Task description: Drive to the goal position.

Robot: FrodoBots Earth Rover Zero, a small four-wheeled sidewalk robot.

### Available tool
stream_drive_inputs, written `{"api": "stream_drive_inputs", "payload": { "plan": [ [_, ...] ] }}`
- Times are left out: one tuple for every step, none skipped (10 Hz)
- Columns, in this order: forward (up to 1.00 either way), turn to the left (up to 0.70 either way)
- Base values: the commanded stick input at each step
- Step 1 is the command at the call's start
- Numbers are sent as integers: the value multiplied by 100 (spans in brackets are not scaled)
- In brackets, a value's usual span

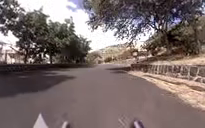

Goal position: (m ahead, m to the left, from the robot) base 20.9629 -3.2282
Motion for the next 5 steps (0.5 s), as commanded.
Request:
{"api": "stream_drive_inputs", "payload": {
  "plan": [
    [70,0],
    [70,0],
    [70,0],
    [70,0],
    [70,0]
  ]
}}
